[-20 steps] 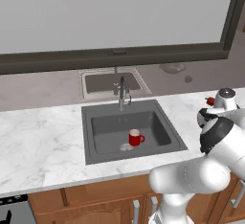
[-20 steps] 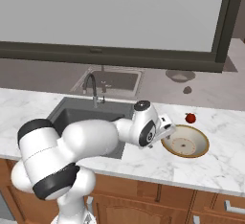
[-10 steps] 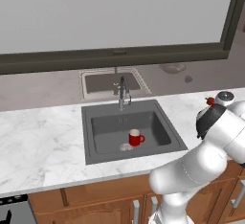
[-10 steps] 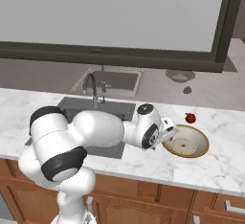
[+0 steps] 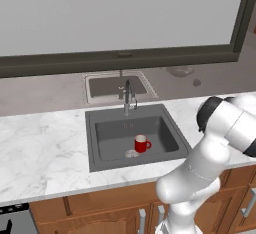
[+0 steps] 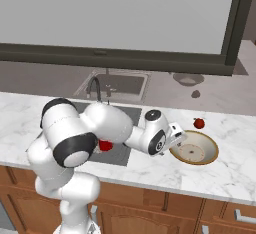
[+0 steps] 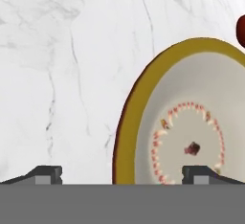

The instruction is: Pick the mug and place it in the sink. Pick the bowl and place it in the open cabinet and then close the cabinet.

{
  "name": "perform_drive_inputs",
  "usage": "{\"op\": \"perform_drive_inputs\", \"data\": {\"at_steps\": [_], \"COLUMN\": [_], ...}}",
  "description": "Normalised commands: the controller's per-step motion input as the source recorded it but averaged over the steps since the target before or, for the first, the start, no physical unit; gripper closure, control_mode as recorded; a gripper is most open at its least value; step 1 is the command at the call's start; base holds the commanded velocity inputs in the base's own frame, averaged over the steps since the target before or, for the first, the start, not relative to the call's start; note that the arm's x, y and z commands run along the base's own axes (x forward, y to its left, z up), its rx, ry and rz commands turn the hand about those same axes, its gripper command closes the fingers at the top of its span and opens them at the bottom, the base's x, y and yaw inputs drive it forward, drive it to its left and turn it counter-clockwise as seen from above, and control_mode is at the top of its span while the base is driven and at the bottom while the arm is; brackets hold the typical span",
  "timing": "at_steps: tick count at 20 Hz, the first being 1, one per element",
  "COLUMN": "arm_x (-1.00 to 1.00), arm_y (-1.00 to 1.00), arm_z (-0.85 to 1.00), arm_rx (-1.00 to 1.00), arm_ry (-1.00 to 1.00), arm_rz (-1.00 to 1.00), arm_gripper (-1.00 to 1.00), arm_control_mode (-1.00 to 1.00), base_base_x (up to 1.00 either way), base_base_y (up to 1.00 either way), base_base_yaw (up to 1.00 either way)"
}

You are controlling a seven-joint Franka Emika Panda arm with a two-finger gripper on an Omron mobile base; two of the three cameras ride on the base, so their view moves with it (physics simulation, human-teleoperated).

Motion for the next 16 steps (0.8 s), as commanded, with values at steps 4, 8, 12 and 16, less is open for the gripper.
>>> {"op": "perform_drive_inputs", "data": {"at_steps": [4,8,12,16], "arm_x": [0.21,0.16,0.14,0.11], "arm_y": [-0.18,-0.19,-0.20,-0.24], "arm_z": [-0.09,-0.09,-0.07,-0.05], "arm_rx": [0.00,0.00,0.00,0.00], "arm_ry": [0.00,0.00,0.00,0.00], "arm_rz": [0.00,0.00,0.00,0.00], "arm_gripper": [-1.00,-1.00,-1.00,-1.00], "arm_control_mode": [-1.00,-1.00,-1.00,-1.00], "base_base_x": [0.00,0.00,0.00,0.00], "base_base_y": [0.00,0.00,0.00,0.00], "base_base_yaw": [0.00,0.00,0.00,0.00]}}
